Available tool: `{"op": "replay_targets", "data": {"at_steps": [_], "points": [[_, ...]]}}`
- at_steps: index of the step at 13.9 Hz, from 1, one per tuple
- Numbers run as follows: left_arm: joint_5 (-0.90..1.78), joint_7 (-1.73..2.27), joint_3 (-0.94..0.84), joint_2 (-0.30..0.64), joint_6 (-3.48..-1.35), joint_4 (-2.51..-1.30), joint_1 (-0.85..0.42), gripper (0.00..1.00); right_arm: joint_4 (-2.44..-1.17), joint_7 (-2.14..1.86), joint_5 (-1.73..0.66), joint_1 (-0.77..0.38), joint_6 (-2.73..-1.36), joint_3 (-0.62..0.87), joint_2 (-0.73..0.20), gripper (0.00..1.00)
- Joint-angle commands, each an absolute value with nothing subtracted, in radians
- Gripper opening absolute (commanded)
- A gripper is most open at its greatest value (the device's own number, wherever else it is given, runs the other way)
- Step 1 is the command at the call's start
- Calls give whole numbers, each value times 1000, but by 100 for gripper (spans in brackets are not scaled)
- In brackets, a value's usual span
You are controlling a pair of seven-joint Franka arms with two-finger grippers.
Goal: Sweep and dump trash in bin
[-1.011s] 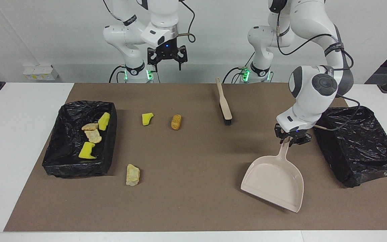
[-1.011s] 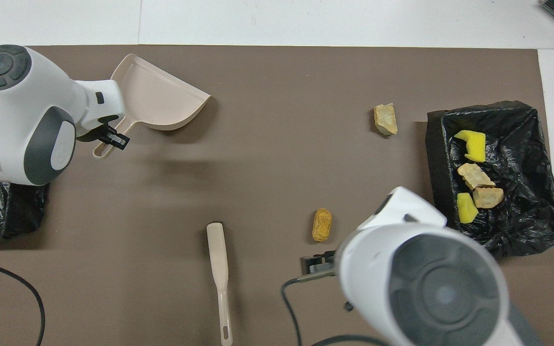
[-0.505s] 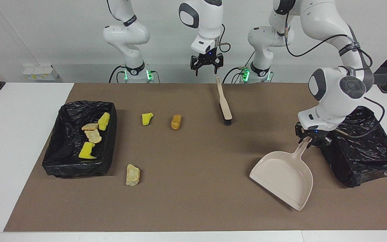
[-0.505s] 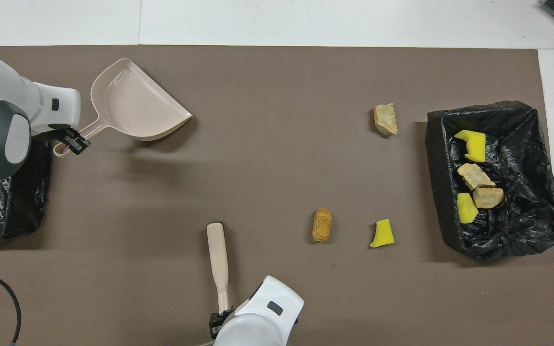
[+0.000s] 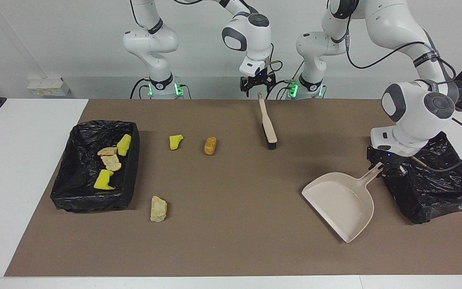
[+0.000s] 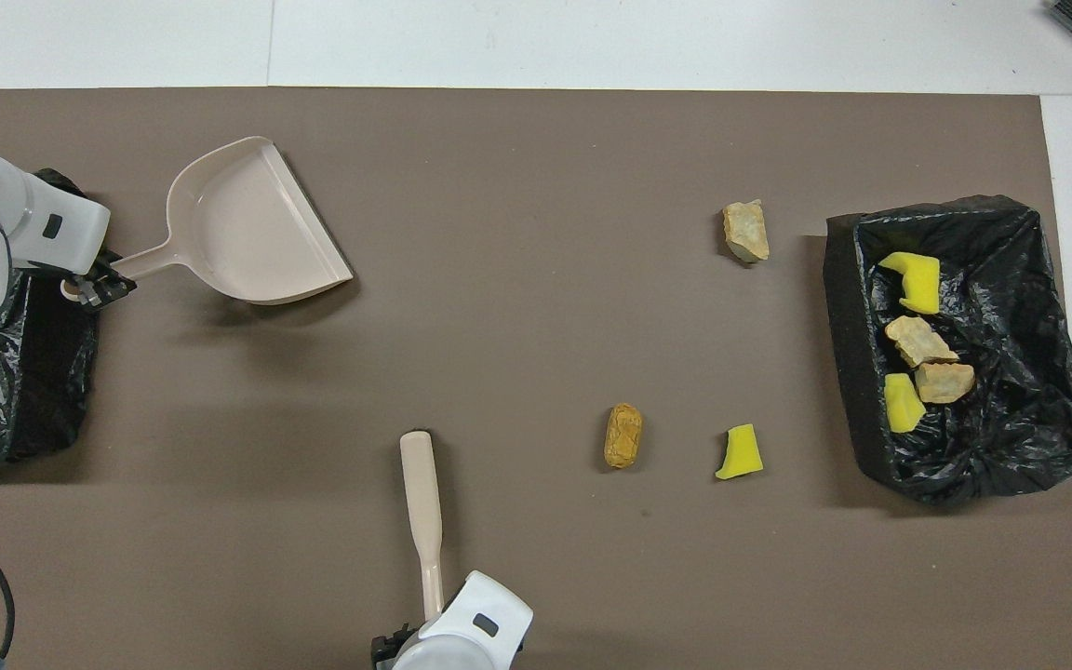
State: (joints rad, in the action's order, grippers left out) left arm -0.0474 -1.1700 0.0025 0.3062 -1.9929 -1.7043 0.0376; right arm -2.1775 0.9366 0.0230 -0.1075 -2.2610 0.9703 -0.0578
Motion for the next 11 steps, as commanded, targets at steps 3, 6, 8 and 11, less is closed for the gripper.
{"op": "replay_targets", "data": {"at_steps": [3,6,8,11], "points": [[2,-1324,-8,250,-2039,-1816,71,0,-2168,1066,172,-127,-2327,976,-198,93],[0,-1358,-8,227,-2054,-1861,57,0,-2168,1116,222,-172,-2344,973,-250,89],[-2,-1383,-8,227,-2056,-1861,55,0,-2151,1158,273,-173,-2330,974,-256,84],[-2,-1408,-9,227,-2062,-1861,49,0,-2149,1166,278,-176,-2319,973,-256,57]]}}
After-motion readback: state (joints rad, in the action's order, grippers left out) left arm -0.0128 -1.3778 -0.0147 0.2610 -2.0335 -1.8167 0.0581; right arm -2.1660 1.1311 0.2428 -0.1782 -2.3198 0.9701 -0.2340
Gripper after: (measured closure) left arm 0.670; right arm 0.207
